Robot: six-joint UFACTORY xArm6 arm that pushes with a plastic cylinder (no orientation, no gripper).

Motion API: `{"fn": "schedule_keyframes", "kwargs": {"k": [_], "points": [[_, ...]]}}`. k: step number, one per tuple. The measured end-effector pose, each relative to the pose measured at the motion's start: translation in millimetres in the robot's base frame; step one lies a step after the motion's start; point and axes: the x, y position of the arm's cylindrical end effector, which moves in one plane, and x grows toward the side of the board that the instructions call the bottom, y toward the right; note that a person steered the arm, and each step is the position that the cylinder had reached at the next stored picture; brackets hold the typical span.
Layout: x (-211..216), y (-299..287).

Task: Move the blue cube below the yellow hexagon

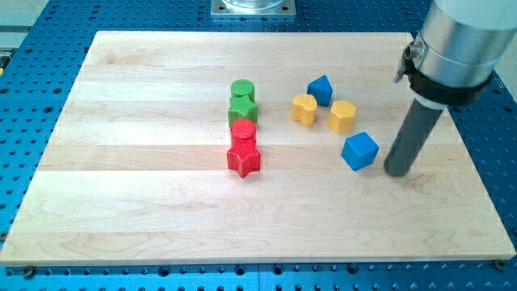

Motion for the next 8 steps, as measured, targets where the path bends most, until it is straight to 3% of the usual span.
{"fn": "schedule_keyframes", "kwargs": {"k": [1, 3, 4, 6, 8], "points": [[5, -16], [-24, -54], [-24, -55], [-36, 6], [-52, -22]]}}
